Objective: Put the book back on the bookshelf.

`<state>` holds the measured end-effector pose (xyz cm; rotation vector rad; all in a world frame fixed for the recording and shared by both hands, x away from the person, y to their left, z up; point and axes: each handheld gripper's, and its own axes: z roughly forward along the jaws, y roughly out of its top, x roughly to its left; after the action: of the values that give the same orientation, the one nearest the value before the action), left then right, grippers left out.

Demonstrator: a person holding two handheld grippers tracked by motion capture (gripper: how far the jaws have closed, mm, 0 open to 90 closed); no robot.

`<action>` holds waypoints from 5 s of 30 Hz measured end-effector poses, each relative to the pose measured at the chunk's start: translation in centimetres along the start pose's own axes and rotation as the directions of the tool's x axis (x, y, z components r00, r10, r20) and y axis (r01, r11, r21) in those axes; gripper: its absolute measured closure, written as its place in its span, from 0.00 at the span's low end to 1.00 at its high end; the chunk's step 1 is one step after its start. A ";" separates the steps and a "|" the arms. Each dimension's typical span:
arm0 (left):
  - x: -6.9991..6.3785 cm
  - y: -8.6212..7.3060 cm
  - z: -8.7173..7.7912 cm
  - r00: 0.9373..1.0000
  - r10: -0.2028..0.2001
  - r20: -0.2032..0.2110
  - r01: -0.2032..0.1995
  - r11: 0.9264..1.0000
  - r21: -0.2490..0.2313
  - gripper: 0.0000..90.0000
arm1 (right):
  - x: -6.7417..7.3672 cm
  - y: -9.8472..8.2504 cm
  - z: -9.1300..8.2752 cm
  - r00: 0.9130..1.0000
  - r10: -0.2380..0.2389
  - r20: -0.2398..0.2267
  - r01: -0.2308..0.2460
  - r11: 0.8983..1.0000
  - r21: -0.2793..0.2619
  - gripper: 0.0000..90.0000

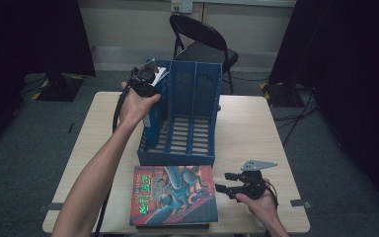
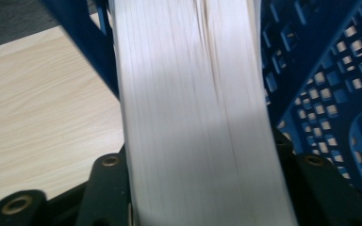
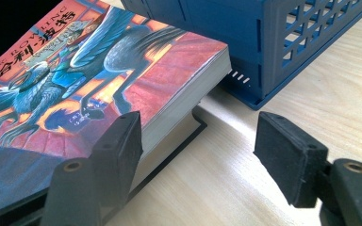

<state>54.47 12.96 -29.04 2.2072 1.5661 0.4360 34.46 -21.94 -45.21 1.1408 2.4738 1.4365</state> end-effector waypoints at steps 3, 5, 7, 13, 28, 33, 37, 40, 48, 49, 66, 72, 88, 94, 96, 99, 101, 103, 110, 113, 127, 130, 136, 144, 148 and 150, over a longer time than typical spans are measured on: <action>0.3 -0.9 0.0 1.000 -0.015 0.026 0.016 1.000 -0.026 0.52 | 0.1 0.0 0.1 1.000 -0.002 0.000 0.002 1.000 0.004 0.36; 0.3 -1.4 0.0 1.000 0.001 -0.002 -0.001 0.999 -0.033 0.52 | 0.1 0.1 0.1 1.000 -0.003 -0.001 0.003 1.000 0.005 0.36; 0.6 -1.8 0.2 1.000 0.003 0.018 -0.003 0.999 -0.033 0.52 | 0.1 0.1 0.2 1.000 -0.002 0.000 0.002 1.000 0.006 0.36; 0.7 -2.9 0.1 0.999 0.017 0.040 -0.014 0.998 -0.067 0.51 | 0.1 0.1 0.3 1.000 -0.005 0.000 0.005 1.000 0.010 0.36; 1.8 -6.0 0.7 0.990 -0.011 0.137 0.036 0.983 -0.180 0.54 | 0.2 0.2 0.3 1.000 -0.005 0.007 0.005 1.000 0.008 0.35; 1.9 -6.9 0.8 0.987 -0.014 0.159 0.049 0.974 -0.220 0.54 | 0.2 0.3 0.4 1.000 -0.006 0.010 0.006 1.000 0.005 0.35; 2.2 -8.1 1.2 0.988 0.015 0.157 0.024 0.970 -0.243 0.52 | 0.3 0.3 0.3 1.000 -0.010 0.013 0.010 1.000 0.003 0.35; 2.7 -9.0 1.4 0.981 0.022 0.192 0.028 0.967 -0.254 0.51 | 0.3 0.4 0.3 1.000 -0.011 0.016 0.011 1.000 -0.004 0.36; 3.1 -11.0 1.5 0.977 0.077 0.201 -0.020 0.963 -0.269 0.58 | 0.7 0.9 0.3 1.000 -0.021 0.023 0.022 1.000 -0.022 0.40; 3.3 -11.3 1.4 0.975 0.078 0.210 -0.017 0.961 -0.276 0.58 | 0.8 1.0 0.4 0.999 -0.027 0.021 0.028 0.999 -0.022 0.40; 4.2 -16.9 0.7 0.954 0.103 0.282 -0.009 0.949 -0.315 0.62 | 2.2 3.6 2.7 0.996 -0.090 0.027 0.091 0.996 -0.010 0.48; 3.8 -18.8 1.2 0.932 0.123 0.342 -0.011 0.950 -0.314 0.61 | 1.9 3.8 3.0 0.995 -0.092 0.036 0.092 0.996 0.000 0.47; 1.2 -23.3 1.7 0.917 0.169 0.361 -0.071 0.961 -0.269 0.60 | 1.8 3.4 3.5 0.991 -0.098 0.090 0.098 0.995 0.005 0.55; 0.9 -24.8 1.3 0.922 0.171 0.348 -0.073 0.958 -0.278 0.60 | 1.8 3.4 3.4 0.991 -0.096 0.092 0.096 0.995 0.003 0.57; 1.0 -25.0 0.8 0.924 0.170 0.342 -0.058 0.947 -0.315 0.63 | 1.8 3.4 3.4 0.991 -0.096 0.093 0.096 0.995 0.003 0.58; 0.7 -25.6 0.3 0.927 0.187 0.327 -0.070 0.938 -0.339 0.63 | 1.8 3.4 3.4 0.991 -0.097 0.097 0.098 0.995 0.003 0.58; 0.6 -25.9 0.5 0.923 0.193 0.332 -0.081 0.943 -0.324 0.62 | 1.8 3.4 3.4 0.991 -0.097 0.095 0.097 0.995 0.004 0.58; 0.5 -26.0 0.8 0.928 0.194 0.319 -0.093 0.948 -0.305 0.65 | 1.8 3.4 3.4 0.991 -0.095 0.097 0.096 0.995 0.003 0.58; 1.0 -26.7 1.6 0.916 0.155 0.370 -0.027 0.945 -0.327 0.65 | 2.1 3.2 3.2 0.990 -0.102 0.098 0.101 0.995 0.011 0.62; 1.2 -26.9 1.8 0.910 0.142 0.389 -0.004 0.942 -0.335 0.65 | 2.3 3.2 3.0 0.989 -0.110 0.102 0.109 0.994 0.017 0.63; 1.5 -26.3 2.3 0.902 0.158 0.402 -0.011 0.939 -0.343 0.68 | 4.5 1.7 1.7 0.986 -0.127 0.109 0.123 0.992 0.039 0.65; 1.3 -26.3 2.2 0.908 0.164 0.386 -0.021 0.937 -0.350 0.68 | 4.8 1.4 1.5 0.985 -0.125 0.115 0.123 0.992 0.029 0.64; 1.1 -27.6 1.4 0.900 0.161 0.406 -0.014 0.939 -0.343 0.69 | 3.6 2.8 2.5 0.983 -0.127 0.131 0.127 0.992 0.008 0.54; 1.2 -28.1 1.6 0.885 0.151 0.440 0.009 0.940 -0.341 0.65 | 3.6 3.6 4.4 0.984 -0.151 0.091 0.150 0.989 0.012 0.56; 1.0 -27.7 1.7 0.883 0.161 0.441 -0.003 0.941 -0.337 0.67 | 4.0 3.4 3.9 0.983 -0.164 0.083 0.162 0.986 0.038 0.59; 0.8 -27.4 1.9 0.879 0.174 0.444 -0.013 0.939 -0.343 0.68 | 4.4 2.8 3.4 0.982 -0.171 0.076 0.169 0.985 0.039 0.61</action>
<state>33.14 21.46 -44.06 1.9418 1.0440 0.1535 34.22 -15.92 -43.62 0.9448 2.4799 1.2844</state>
